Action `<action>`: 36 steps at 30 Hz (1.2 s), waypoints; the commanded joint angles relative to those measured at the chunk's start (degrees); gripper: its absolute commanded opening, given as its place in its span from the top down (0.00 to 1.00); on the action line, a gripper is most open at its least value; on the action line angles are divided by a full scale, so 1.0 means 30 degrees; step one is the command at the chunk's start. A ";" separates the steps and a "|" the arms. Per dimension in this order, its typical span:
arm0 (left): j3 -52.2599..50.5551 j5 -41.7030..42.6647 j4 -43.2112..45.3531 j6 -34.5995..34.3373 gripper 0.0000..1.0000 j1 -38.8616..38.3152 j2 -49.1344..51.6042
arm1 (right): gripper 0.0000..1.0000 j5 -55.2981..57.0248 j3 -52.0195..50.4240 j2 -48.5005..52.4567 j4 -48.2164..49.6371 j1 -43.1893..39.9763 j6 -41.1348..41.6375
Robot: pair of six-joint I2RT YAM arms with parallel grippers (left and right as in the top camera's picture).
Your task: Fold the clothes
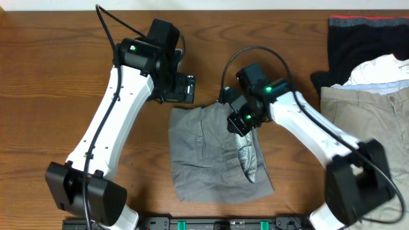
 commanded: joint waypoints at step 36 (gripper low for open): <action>-0.9486 0.8007 0.4918 -0.0670 0.26 -0.0022 0.0109 | 0.75 0.4830 -0.0073 -0.3563 -0.2178 -0.0029 0.6331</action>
